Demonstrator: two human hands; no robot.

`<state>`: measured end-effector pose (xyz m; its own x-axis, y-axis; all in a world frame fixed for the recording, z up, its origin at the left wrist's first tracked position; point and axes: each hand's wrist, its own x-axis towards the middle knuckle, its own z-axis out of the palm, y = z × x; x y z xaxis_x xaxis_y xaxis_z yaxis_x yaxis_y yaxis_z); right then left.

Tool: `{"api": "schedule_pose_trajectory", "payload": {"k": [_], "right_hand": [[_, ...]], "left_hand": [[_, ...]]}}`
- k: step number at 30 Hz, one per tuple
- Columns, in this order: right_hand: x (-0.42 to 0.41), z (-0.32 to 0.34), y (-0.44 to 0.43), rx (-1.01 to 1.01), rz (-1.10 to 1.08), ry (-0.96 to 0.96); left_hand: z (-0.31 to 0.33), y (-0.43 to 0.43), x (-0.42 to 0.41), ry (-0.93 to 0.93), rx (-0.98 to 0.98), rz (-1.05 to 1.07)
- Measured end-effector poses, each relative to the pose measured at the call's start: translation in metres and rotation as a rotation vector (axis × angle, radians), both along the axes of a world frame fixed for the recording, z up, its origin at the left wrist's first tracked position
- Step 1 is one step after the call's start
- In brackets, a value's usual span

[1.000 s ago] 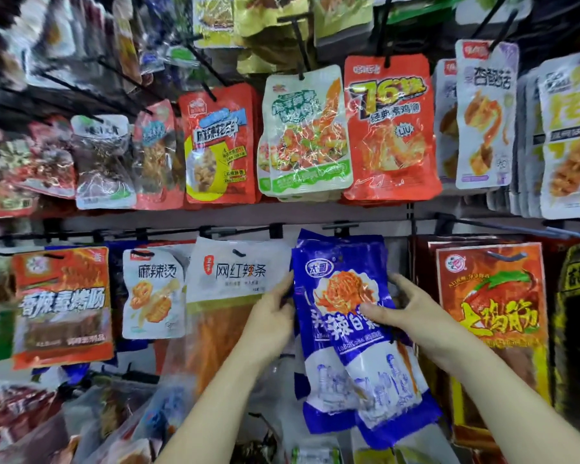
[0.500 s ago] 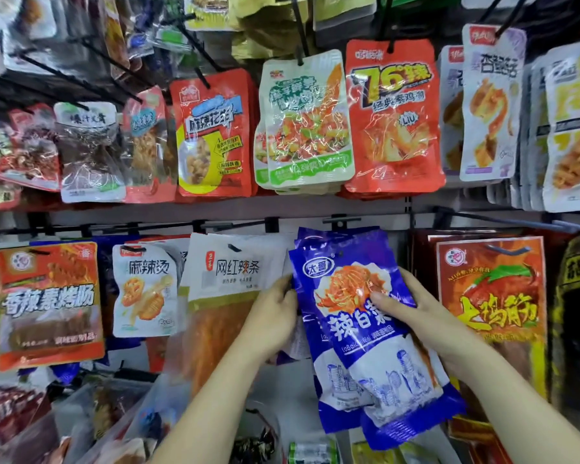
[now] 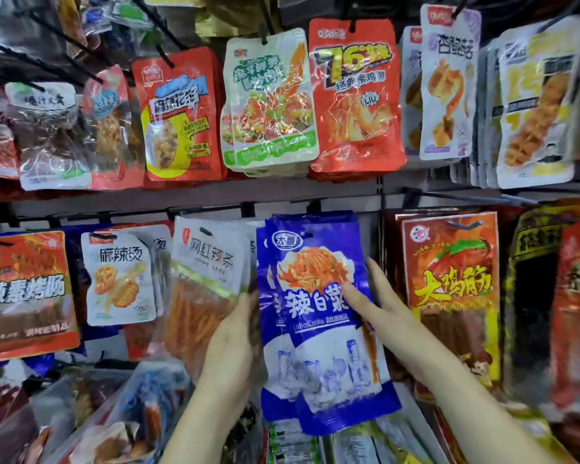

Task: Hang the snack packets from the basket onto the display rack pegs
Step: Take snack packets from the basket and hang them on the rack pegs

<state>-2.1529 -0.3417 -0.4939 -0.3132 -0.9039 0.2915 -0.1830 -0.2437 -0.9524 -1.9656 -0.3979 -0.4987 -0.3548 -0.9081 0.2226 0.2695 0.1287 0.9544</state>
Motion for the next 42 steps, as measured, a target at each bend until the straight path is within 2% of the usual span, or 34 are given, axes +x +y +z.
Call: {"api": "schedule_pose_trajectory", "payload": {"k": [2, 4, 5, 7, 9, 13, 14, 19, 25, 28, 30, 32, 34, 37, 40, 42], "right_hand": [[0.0, 0.001, 0.001, 0.018, -0.01, 0.008], [0.001, 0.0, -0.001, 0.001, -0.005, -0.01], [0.003, -0.001, -0.003, -0.017, 0.0, -0.022], [0.005, -0.002, -0.005, -0.044, 0.0, -0.039], [0.007, -0.002, -0.006, -0.07, -0.004, -0.062], [0.012, -0.005, -0.007, -0.126, -0.019, -0.06], [0.013, -0.006, -0.008, -0.151, -0.033, -0.044], [0.016, -0.011, -0.003, -0.212, -0.133, 0.059], [0.021, -0.023, 0.01, -0.238, -0.246, 0.269], [0.024, -0.026, 0.015, -0.232, -0.302, 0.36], [0.025, -0.027, 0.018, -0.227, -0.309, 0.407], [0.025, -0.027, 0.018, -0.233, -0.3, 0.454], [0.024, -0.027, 0.018, -0.219, -0.275, 0.455], [0.023, -0.024, 0.022, -0.175, -0.244, 0.428], [0.024, -0.011, 0.032, -0.139, -0.261, 0.492], [0.024, 0.008, 0.039, -0.103, -0.29, 0.558]], "left_hand": [[0.007, 0.01, 0.007, 0.052, -0.037, -0.073], [0.008, 0.013, 0.006, -0.054, -0.139, -0.12], [0.006, 0.011, 0.002, -0.146, -0.246, -0.088], [0.0, 0.009, -0.008, -0.205, -0.363, -0.036], [-0.005, 0.006, -0.014, -0.18, -0.322, 0.001], [0.0, -0.008, -0.019, -0.139, -0.232, -0.059], [-0.001, -0.013, -0.019, -0.141, -0.24, -0.027], [-0.001, 0.002, -0.016, -0.293, -0.487, 0.398], [-0.012, 0.026, -0.014, -0.36, -0.615, 0.433], [-0.019, 0.031, -0.01, -0.447, -0.878, 0.509], [-0.028, 0.025, -0.005, -0.607, -1.116, 0.543], [-0.035, 0.017, -0.001, -0.826, -1.247, 0.526], [-0.038, 0.011, 0.002, -0.97, -1.259, 0.498], [-0.039, 0.006, 0.004, -1.045, -1.242, 0.463], [-0.03, 0.011, 0.005, -1.017, -1.238, 0.435], [-0.016, 0.014, 0.008, -0.925, -1.187, 0.414]]}}
